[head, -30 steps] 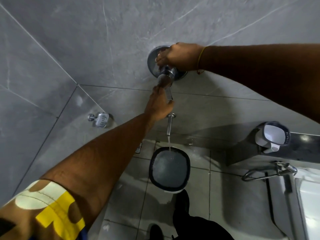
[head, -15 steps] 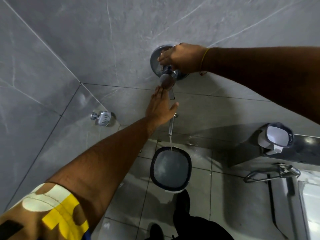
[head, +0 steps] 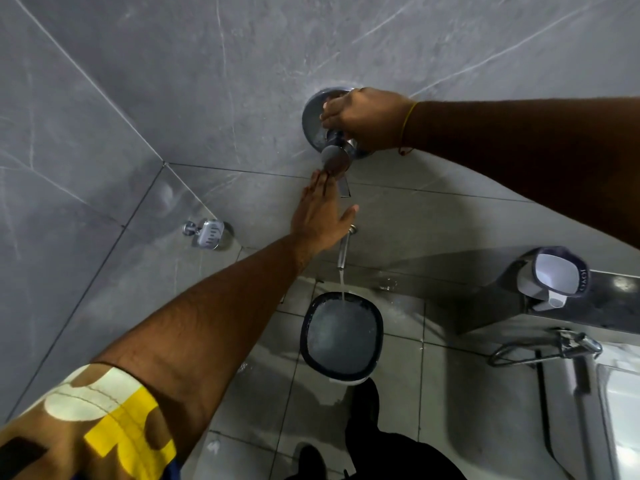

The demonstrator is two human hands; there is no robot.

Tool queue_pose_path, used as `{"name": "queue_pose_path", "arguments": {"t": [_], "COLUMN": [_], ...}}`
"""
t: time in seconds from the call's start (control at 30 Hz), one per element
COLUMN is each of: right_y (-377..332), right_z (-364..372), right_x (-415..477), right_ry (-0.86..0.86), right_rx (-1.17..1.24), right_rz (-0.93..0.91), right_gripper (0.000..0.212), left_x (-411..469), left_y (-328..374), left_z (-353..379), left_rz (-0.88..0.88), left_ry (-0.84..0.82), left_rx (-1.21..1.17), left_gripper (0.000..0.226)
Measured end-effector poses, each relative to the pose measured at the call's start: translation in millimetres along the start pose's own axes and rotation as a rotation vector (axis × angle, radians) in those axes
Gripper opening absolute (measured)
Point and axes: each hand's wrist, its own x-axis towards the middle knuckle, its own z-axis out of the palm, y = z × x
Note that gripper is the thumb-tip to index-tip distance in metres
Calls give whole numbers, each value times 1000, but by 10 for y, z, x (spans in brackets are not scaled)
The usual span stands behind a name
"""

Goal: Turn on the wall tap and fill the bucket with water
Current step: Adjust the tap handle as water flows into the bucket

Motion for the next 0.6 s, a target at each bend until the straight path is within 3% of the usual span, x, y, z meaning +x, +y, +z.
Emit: {"name": "queue_pose_path", "arguments": {"t": [0.17, 0.3, 0.37, 0.5, 0.6], "right_y": [14, 21, 3, 133, 137], "right_z": [53, 232, 319, 499, 508], "right_x": [16, 59, 99, 154, 168], "right_ry": [29, 178, 207, 431, 443], "right_rx": [-141, -473, -598, -706, -725], "right_rz": [-38, -168, -170, -163, -235], "right_gripper": [40, 11, 13, 27, 20], "left_x": [-7, -16, -10, -7, -5], "left_y": [11, 17, 14, -2, 0], "left_z": [6, 4, 11, 27, 31], "left_rz": [1, 6, 3, 4, 4], "left_ry": [2, 6, 6, 3, -2], "left_rx": [8, 7, 10, 8, -2], "left_gripper": [91, 91, 92, 93, 94]}}
